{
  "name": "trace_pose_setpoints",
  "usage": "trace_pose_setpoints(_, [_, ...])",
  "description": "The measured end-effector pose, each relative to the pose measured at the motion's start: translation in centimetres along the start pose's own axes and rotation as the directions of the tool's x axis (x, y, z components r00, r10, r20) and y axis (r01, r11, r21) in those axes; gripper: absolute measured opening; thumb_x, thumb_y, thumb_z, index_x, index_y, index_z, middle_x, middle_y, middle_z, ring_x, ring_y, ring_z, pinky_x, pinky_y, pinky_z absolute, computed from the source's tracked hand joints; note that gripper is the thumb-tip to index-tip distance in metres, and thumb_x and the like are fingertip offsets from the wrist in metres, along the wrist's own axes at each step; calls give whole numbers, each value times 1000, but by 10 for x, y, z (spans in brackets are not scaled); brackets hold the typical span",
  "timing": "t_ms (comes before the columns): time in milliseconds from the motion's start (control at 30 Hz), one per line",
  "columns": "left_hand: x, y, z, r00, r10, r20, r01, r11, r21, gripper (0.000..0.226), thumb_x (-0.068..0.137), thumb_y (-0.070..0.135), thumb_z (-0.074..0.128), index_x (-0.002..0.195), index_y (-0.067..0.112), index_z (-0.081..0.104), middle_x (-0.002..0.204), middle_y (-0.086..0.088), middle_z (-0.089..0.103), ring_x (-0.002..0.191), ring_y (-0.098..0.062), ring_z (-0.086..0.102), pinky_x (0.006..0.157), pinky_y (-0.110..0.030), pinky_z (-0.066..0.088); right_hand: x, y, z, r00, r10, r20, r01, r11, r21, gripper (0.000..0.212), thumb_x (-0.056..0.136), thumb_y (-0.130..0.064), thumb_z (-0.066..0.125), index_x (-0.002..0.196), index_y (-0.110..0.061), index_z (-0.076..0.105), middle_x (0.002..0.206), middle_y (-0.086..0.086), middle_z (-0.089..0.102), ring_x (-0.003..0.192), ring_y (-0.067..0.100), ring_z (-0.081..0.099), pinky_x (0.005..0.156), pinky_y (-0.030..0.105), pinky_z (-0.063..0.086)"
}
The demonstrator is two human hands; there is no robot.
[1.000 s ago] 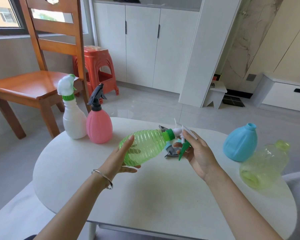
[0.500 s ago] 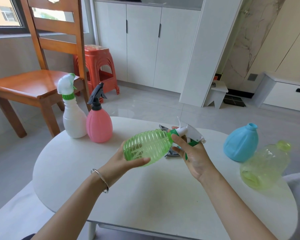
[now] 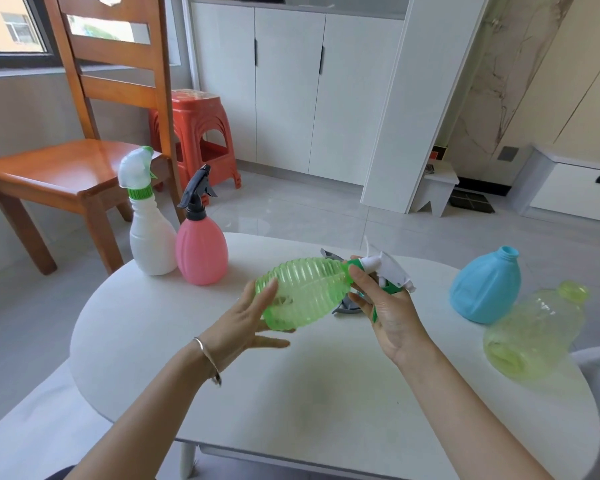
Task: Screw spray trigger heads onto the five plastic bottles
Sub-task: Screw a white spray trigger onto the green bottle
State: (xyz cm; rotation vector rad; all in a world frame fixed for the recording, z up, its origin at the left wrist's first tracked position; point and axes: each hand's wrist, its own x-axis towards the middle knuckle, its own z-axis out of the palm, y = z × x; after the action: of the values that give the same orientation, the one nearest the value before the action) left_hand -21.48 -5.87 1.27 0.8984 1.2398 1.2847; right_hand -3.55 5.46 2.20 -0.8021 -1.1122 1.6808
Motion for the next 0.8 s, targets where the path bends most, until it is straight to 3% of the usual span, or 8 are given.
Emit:
trace_pose_setpoints(100, [2,-2,-4,987,158,-20,-155,983,95,91,56,39,85,134,25,40,136,-1,53,105,-17,66,83,-29,55,2,-2,-2,999,35,-38,-33,998,56,51,40,-37,87,85,-20,70,84,-1,69,80,14,63,63,20,54])
trace_pose_setpoints(167, [3,-5,-5,991,137,9,-137,989,61,102,52,41,87,139,27,36,137,-1,53,115,-15,61,92,-30,52,1,-1,0,998,48,-38,-46,997,62,43,46,-32,82,85,-20,69,84,0,66,81,15,61,63,20,54])
trace_pose_setpoints(300, [0,2,3,995,-97,22,98,994,-38,75,72,71,48,134,30,40,130,-12,56,100,-32,68,73,-42,59,-2,6,3,999,38,-38,-39,999,-25,43,46,-36,83,85,-21,72,89,1,68,83,16,63,72,23,54])
trace_pose_setpoints(367, [1,0,3,998,-7,-70,13,996,85,71,69,58,55,132,28,42,130,-12,55,100,-30,67,73,-44,59,-2,6,3,996,62,-61,-64,998,-28,35,53,-31,81,84,-20,71,87,1,67,83,17,61,69,23,53])
trace_pose_setpoints(467, [1,0,-1,968,212,-134,-180,960,215,85,62,45,81,135,28,41,132,2,54,102,-13,67,81,-27,57,-1,3,2,992,94,-80,-87,993,84,14,68,-19,75,80,-20,68,76,-2,63,75,13,57,61,18,53])
trace_pose_setpoints(533, [2,-1,-1,984,154,-94,-144,984,106,79,59,47,79,129,25,50,129,-1,60,103,-14,67,80,-24,55,-2,2,4,995,82,-65,-75,992,101,13,66,-20,77,77,-21,70,73,-6,63,70,8,57,63,18,53])
trace_pose_setpoints(633, [-1,3,9,997,-77,10,78,993,-94,64,72,62,52,124,24,51,122,-6,63,95,-28,70,68,-34,59,-4,1,7,997,68,-38,-67,997,40,30,47,-35,84,74,-23,75,80,-6,66,75,7,62,68,19,53])
trace_pose_setpoints(800, [-2,0,10,949,285,-136,-264,952,154,72,56,30,86,117,26,48,124,1,58,101,-16,67,73,-25,56,-1,1,5,989,111,-99,-99,988,117,7,77,-14,70,81,-18,66,74,-4,63,71,10,56,57,17,51])
